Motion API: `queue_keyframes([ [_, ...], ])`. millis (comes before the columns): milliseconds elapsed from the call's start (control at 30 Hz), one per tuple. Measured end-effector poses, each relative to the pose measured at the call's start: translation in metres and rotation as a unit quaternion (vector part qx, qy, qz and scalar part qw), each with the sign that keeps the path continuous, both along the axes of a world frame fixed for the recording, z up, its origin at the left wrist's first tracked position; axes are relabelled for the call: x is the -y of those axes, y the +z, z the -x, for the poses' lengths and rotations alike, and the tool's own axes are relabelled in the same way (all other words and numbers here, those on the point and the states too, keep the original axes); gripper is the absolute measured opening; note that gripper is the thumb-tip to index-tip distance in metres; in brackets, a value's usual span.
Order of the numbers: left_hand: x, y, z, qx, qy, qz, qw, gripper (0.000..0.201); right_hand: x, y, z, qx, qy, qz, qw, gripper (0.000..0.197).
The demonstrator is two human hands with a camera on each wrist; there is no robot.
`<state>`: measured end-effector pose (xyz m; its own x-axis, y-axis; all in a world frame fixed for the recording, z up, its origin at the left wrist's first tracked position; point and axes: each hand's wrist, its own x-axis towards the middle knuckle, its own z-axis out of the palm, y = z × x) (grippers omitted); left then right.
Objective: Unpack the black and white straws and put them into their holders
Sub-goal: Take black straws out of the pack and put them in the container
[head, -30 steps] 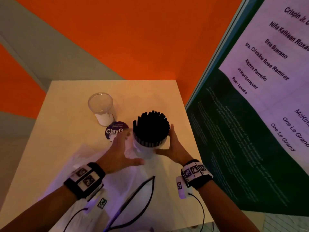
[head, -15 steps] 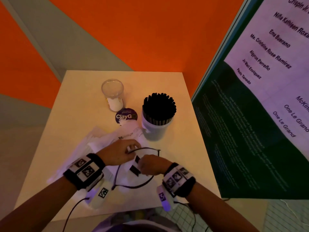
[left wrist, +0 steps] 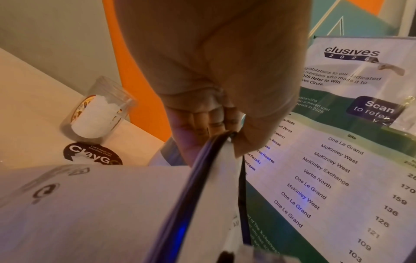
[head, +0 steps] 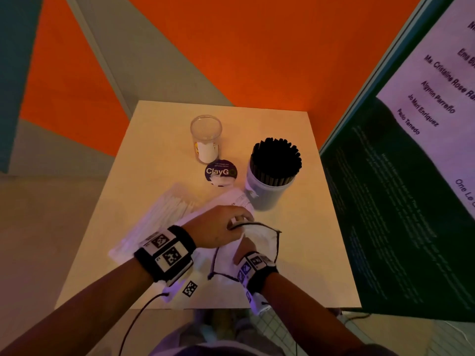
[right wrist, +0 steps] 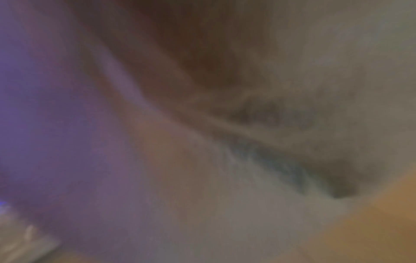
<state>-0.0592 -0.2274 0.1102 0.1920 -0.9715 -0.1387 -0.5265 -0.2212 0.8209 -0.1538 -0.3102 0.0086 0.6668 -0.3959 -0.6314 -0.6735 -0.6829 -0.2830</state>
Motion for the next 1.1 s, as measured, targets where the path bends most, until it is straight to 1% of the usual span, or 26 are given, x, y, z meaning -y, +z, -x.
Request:
queue_keyframes([
  [33, 0.0, -0.002, 0.0, -0.001, 0.0, 0.001, 1.0, 0.03, -0.001, 0.005, 0.0, -0.008, 0.046, -0.002, 0.999, 0.045],
  [100, 0.002, -0.005, 0.001, 0.008, 0.001, -0.006, 1.0, 0.031, 0.001, 0.019, -0.001, -0.008, 0.145, 0.028, 0.989, 0.047],
  [167, 0.003, -0.009, 0.002, 0.015, 0.004, -0.016, 1.0, 0.033, 0.006, 0.035, 0.0, -0.006, 0.214, 0.031, 0.976, 0.04],
  [200, 0.005, -0.011, 0.002, 0.018, 0.005, -0.019, 1.0, 0.034, 0.009, 0.042, 0.003, -0.011, 0.208, 0.023, 0.978, 0.034],
  [233, 0.006, -0.013, 0.002, 0.024, 0.003, -0.021, 0.999, 0.035, 0.012, 0.053, 0.008, -0.035, 0.197, 0.019, 0.98, 0.026],
  [267, 0.008, -0.016, 0.001, 0.033, -0.001, -0.026, 0.999, 0.035, 0.018, 0.061, 0.016, -0.047, 0.19, 0.013, 0.981, 0.023],
  [300, 0.01, -0.019, 0.001, 0.044, -0.006, -0.034, 0.998, 0.035, 0.025, 0.073, 0.023, -0.076, 0.191, 0.011, 0.979, 0.023],
  [367, 0.014, -0.024, 0.002, 0.065, -0.018, -0.059, 0.996, 0.035, 0.048, 0.095, 0.043, -0.115, 0.21, 0.019, 0.971, 0.031],
  [433, 0.018, -0.026, 0.005, 0.114, -0.03, -0.07, 0.991, 0.038, 0.073, 0.123, 0.061, -0.135, 0.244, 0.055, 0.959, 0.03],
  [500, 0.024, -0.025, 0.01, 0.173, -0.034, -0.047, 0.983, 0.055, 0.096, 0.155, 0.075, -0.158, 0.245, 0.092, 0.952, 0.028],
  [533, 0.029, -0.022, 0.013, 0.186, -0.036, -0.021, 0.982, 0.065, 0.106, 0.17, 0.079, -0.161, 0.244, 0.106, 0.95, 0.027],
  [600, 0.042, -0.011, 0.022, 0.175, -0.053, 0.029, 0.983, 0.08, 0.116, 0.2, 0.083, -0.152, 0.244, 0.131, 0.949, 0.025],
  [667, 0.06, -0.001, 0.033, 0.127, -0.077, 0.024, 0.989, 0.086, 0.12, 0.221, 0.082, -0.112, 0.255, 0.153, 0.948, 0.021],
  [700, 0.067, 0.003, 0.037, 0.098, -0.082, 0.011, 0.992, 0.082, 0.12, 0.228, 0.079, -0.081, 0.258, 0.159, 0.949, 0.018],
  [733, 0.074, 0.005, 0.04, 0.078, -0.079, 0.005, 0.994, 0.07, 0.121, 0.233, 0.075, -0.05, 0.259, 0.159, 0.951, 0.016],
  [767, 0.079, 0.006, 0.041, 0.074, -0.072, 0.015, 0.995, 0.048, 0.122, 0.236, 0.072, -0.024, 0.252, 0.152, 0.955, 0.017],
  [800, 0.081, 0.006, 0.039, 0.089, -0.056, 0.029, 0.994, 0.022, 0.125, 0.238, 0.069, 0.002, 0.229, 0.135, 0.964, 0.024],
  [833, 0.081, 0.005, 0.033, 0.1, -0.044, 0.038, 0.993, 0.005, 0.13, 0.238, 0.067, 0.038, 0.19, 0.109, 0.975, 0.033],
  [867, 0.08, 0.002, 0.026, 0.111, -0.028, 0.038, 0.993, 0.011, 0.136, 0.237, 0.066, 0.098, 0.14, 0.083, 0.982, 0.042],
  [900, 0.077, -0.001, 0.019, 0.112, -0.012, 0.034, 0.993, 0.016, 0.141, 0.236, 0.065, 0.183, 0.085, 0.063, 0.977, 0.051],
  [933, 0.074, -0.005, 0.013, 0.096, 0.011, 0.032, 0.995, 0.02, 0.144, 0.233, 0.065, 0.28, 0.03, 0.05, 0.958, 0.058],
  [1000, 0.07, -0.011, 0.005, 0.055, 0.053, 0.046, 0.996, 0.028, 0.143, 0.223, 0.063, 0.455, -0.061, 0.007, 0.889, 0.068],
  [1033, 0.071, -0.012, 0.003, 0.035, 0.066, 0.054, 0.996, 0.032, 0.137, 0.215, 0.059, 0.512, -0.101, -0.048, 0.852, 0.068],
  [1067, 0.073, -0.013, 0.004, 0.018, 0.073, 0.06, 0.995, 0.034, 0.129, 0.204, 0.053, 0.553, -0.142, -0.122, 0.812, 0.064],
  [1100, 0.077, -0.014, 0.005, 0.005, 0.073, 0.07, 0.995, 0.036, 0.12, 0.193, 0.047, 0.589, -0.183, -0.204, 0.76, 0.058],
])
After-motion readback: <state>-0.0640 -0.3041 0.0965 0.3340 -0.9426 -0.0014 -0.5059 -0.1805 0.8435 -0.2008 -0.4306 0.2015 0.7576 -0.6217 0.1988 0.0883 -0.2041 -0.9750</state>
